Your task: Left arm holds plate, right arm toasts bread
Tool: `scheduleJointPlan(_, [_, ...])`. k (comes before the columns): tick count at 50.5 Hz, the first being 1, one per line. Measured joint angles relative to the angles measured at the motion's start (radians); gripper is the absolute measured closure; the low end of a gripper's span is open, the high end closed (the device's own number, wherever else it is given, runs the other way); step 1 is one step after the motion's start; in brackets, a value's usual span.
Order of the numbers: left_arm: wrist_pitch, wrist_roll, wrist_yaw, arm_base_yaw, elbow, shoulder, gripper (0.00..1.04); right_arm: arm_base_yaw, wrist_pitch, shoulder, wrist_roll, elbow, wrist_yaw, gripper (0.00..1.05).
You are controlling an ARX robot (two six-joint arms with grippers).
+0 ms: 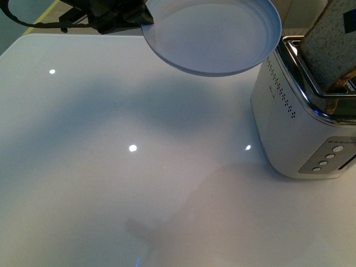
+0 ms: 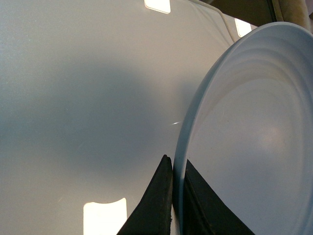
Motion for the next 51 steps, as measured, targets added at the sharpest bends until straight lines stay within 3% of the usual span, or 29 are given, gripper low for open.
scheduleJointPlan(12, [0.0, 0.0, 0.0, 0.0, 0.0, 0.0, 1.02, -0.001, 0.005, -0.003, 0.014, 0.006, 0.003, 0.29])
scheduleJointPlan(21, [0.0, 0.0, 0.0, 0.0, 0.0, 0.0, 1.02, -0.007, 0.011, -0.026, 0.023, 0.006, 0.0, 0.07])
scheduleJointPlan(32, [0.0, 0.0, 0.0, 0.0, 0.0, 0.0, 1.02, -0.033, 0.091, -0.097, 0.093, -0.017, -0.038, 0.09])
scheduleJointPlan(51, [0.0, 0.0, 0.0, 0.0, 0.0, 0.0, 1.02, -0.073, 0.194, -0.291, 0.168, -0.127, -0.019, 0.09])
